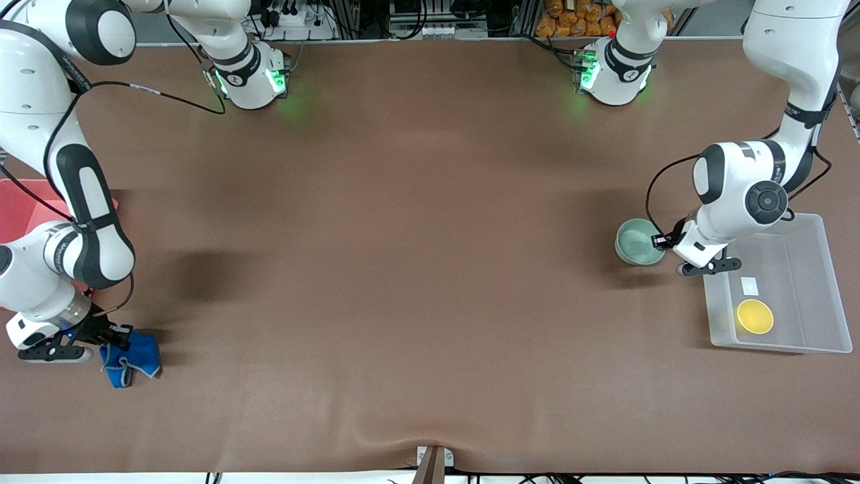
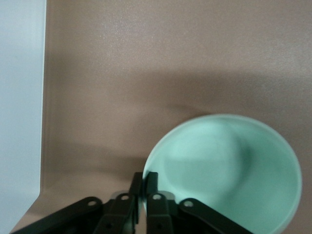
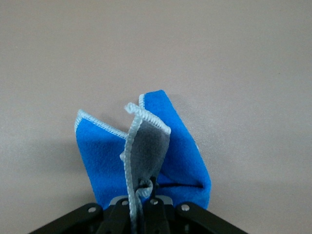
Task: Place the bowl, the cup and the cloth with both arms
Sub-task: 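Carry the bowl into the clear tray while the right gripper lifts the cloth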
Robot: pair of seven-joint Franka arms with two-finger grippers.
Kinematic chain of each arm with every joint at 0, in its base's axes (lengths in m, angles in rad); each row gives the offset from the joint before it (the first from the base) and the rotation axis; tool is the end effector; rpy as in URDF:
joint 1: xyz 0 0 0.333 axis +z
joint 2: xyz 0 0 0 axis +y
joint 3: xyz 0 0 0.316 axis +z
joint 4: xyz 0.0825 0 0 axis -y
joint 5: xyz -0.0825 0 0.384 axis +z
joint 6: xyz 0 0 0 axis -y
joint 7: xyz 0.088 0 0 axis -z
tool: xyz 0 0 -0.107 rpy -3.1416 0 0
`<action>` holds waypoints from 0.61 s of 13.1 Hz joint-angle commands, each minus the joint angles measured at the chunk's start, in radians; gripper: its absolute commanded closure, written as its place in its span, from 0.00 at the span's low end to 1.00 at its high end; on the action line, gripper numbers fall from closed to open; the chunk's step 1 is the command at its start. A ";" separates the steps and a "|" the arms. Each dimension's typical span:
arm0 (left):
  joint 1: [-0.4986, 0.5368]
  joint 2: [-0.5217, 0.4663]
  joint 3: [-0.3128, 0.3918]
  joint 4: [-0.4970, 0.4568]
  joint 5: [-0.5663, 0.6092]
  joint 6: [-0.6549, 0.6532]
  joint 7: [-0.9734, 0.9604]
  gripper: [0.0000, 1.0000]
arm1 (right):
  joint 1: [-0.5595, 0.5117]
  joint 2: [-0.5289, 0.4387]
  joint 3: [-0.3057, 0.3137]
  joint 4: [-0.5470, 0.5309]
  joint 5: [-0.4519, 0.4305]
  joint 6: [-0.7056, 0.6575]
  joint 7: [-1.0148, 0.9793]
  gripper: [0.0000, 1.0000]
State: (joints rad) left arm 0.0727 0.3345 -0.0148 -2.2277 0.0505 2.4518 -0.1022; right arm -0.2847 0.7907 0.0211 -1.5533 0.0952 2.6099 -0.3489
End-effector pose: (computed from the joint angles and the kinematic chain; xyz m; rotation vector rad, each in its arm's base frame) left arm 0.5357 0.0309 0.2122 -3.1039 -0.1863 0.1707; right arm 0.7017 -0.1943 0.2073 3.1016 0.0022 0.4293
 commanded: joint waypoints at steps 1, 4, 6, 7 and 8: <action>0.012 -0.026 0.003 -0.021 0.025 0.012 0.005 1.00 | -0.004 -0.246 -0.001 0.002 0.032 -0.441 -0.005 1.00; 0.030 -0.035 0.001 0.052 0.025 -0.048 0.022 1.00 | -0.001 -0.243 -0.001 -0.001 0.034 -0.453 -0.007 1.00; 0.033 -0.035 0.006 0.155 0.025 -0.170 0.039 1.00 | -0.001 -0.243 -0.001 -0.001 0.034 -0.462 -0.007 1.00; 0.050 -0.035 0.006 0.242 0.022 -0.277 0.073 1.00 | 0.001 -0.245 -0.001 0.001 0.034 -0.467 -0.007 1.00; 0.074 -0.032 0.004 0.332 0.006 -0.380 0.119 1.00 | 0.002 -0.249 -0.001 0.001 0.034 -0.468 -0.007 1.00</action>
State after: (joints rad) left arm 0.1123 0.3103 -0.0084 -2.0394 0.0508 2.2391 -0.0435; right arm -0.2842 0.5395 0.0205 -1.5236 0.1063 2.1209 -0.3485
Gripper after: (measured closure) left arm 0.969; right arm 0.952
